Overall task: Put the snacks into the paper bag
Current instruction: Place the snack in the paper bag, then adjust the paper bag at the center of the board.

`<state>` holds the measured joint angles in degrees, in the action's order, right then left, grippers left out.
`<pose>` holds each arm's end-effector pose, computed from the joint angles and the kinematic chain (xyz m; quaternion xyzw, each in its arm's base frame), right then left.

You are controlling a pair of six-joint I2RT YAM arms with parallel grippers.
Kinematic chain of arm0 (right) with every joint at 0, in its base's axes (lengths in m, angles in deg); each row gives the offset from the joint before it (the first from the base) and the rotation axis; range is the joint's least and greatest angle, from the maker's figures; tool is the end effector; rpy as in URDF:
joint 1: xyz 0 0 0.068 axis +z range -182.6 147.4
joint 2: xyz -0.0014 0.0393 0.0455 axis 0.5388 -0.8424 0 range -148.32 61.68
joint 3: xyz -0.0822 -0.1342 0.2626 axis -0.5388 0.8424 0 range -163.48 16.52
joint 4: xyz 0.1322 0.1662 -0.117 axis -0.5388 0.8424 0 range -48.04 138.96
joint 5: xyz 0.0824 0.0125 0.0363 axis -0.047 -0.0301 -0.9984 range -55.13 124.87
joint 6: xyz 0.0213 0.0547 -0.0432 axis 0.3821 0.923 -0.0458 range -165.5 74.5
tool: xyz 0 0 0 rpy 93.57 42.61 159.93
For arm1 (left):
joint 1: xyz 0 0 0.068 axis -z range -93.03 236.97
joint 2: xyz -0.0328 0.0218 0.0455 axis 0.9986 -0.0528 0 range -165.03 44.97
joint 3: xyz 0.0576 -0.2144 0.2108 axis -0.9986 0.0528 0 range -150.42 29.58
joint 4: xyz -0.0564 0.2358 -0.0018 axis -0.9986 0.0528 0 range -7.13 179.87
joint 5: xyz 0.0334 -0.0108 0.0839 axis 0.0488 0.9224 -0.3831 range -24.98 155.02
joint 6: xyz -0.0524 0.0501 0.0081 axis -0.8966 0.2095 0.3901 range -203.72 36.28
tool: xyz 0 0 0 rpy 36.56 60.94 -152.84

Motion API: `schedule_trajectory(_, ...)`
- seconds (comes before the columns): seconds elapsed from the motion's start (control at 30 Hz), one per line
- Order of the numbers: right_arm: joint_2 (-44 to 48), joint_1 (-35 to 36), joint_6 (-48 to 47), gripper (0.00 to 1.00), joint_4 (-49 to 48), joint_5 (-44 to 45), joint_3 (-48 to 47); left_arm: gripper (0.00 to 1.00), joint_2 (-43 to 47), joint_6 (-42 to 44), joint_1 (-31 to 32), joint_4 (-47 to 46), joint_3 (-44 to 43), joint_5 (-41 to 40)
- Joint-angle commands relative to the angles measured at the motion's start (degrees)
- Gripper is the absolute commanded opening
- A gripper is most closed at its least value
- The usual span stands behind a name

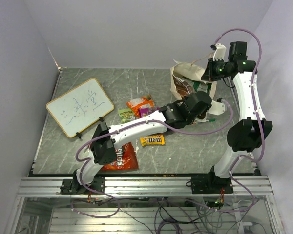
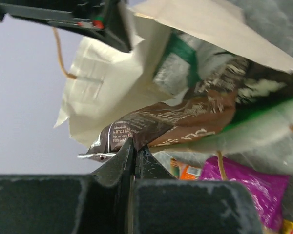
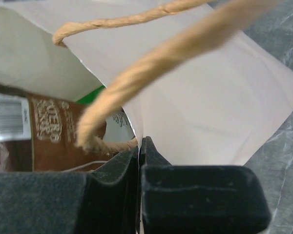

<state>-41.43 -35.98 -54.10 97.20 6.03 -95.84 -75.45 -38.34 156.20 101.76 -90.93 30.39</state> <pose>0.3891 0.0063 0.4079 -0.1341 0.8928 0.1917 0.3850 0.2141 -0.4673 0.3910 0.5597 0.5651 0.1220 0.5937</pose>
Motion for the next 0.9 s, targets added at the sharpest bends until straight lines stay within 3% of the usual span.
schedule_trajectory(0.0,-1.0,-0.1,1.7,0.00,-1.8,-1.3,-3.2,0.07,0.7,-6.6,1.8,14.8,-5.9,5.8)
schedule_trajectory(0.2,-1.0,-0.1,2.8,0.00,-2.4,-0.9,-3.4,0.07,-1.8,-11.3,2.1,21.2,-11.1,14.1)
schedule_trajectory(0.43,-1.6,-0.1,3.9,0.00,-3.4,1.1,-4.0,0.08,-1.4,-12.4,2.1,23.8,-11.4,21.0)
schedule_trajectory(0.5,-2.2,-0.3,4.6,0.00,-3.6,1.5,-4.6,0.14,-0.1,-12.8,2.0,24.5,-10.9,24.7)
schedule_trajectory(0.7,-3.2,-0.4,6.1,0.00,-4.2,0.1,-5.7,0.47,2.1,-14.1,2.0,28.0,-11.9,36.1)
schedule_trajectory(0.87,-2.5,-0.4,6.1,0.00,-5.0,0.4,-5.2,0.60,6.4,-12.6,1.4,28.5,-8.5,38.2)
